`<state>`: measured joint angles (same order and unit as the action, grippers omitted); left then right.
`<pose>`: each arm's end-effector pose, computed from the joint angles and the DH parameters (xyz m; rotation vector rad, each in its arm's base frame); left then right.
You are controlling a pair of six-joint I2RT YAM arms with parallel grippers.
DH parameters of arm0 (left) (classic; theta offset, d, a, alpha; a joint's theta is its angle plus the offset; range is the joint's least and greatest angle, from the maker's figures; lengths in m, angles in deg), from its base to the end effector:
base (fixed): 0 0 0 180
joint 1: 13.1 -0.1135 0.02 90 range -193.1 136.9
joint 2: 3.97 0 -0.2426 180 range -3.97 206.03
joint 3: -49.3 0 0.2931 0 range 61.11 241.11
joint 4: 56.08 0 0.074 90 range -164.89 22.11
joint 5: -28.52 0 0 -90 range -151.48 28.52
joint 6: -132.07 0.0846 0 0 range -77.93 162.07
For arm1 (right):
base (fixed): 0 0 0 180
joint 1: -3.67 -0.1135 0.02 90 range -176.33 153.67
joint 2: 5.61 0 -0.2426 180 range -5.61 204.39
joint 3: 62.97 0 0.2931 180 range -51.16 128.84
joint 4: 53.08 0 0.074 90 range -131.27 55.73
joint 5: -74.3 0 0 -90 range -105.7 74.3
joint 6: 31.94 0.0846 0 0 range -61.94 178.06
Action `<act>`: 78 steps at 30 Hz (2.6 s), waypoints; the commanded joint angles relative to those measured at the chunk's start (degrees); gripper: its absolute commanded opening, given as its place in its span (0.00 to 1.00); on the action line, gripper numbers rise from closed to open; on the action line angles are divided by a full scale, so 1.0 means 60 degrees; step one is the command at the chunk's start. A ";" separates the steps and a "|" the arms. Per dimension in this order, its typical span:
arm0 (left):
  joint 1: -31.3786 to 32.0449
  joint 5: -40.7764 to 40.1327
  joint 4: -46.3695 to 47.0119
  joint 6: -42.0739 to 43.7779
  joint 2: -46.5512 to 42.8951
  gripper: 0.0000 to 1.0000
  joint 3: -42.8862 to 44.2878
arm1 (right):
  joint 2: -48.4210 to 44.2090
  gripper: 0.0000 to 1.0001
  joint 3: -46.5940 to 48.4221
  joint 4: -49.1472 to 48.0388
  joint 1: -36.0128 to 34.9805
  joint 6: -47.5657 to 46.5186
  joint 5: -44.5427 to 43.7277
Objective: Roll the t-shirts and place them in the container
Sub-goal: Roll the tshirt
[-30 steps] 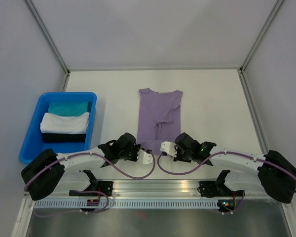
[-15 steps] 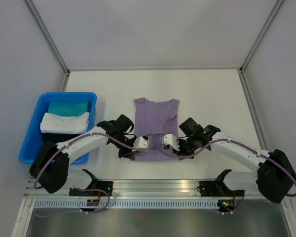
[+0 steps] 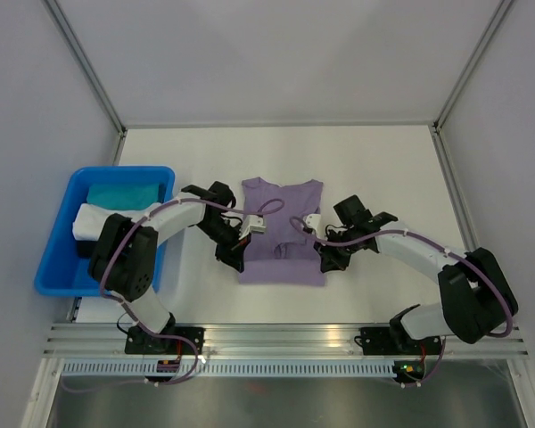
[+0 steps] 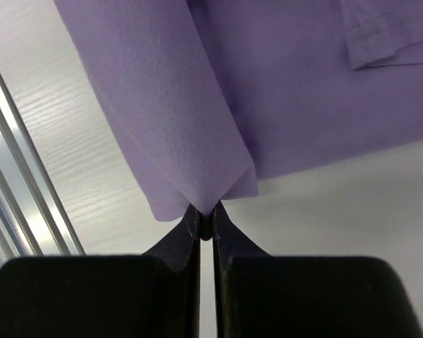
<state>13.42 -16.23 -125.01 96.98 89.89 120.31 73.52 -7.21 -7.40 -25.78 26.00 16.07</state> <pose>0.2436 -0.1887 0.1082 1.7867 2.1035 -1.1256 0.2354 0.1841 0.0992 -1.4867 2.2236 0.7487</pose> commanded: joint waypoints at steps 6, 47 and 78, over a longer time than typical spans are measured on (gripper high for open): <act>-0.0553 0.0427 -0.0309 -0.0436 0.1727 0.09 0.1280 | 0.0829 0.17 0.0571 -0.1250 0.0748 0.1489 -0.0445; 0.2709 -0.4978 0.6953 -0.2166 -0.6368 0.60 -0.5187 | -0.3228 0.44 -0.2504 -0.2274 -0.3558 -0.0282 -0.4767; 0.3872 -0.6041 0.8133 -0.1872 -0.4480 0.02 -0.5708 | -0.1895 0.00 -0.1861 -0.1885 -0.3194 -0.0121 -0.3190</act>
<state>38.84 -58.94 -68.45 88.85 63.80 82.48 63.12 -22.01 -23.29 -46.85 26.29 -10.96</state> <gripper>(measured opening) 0.045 0.014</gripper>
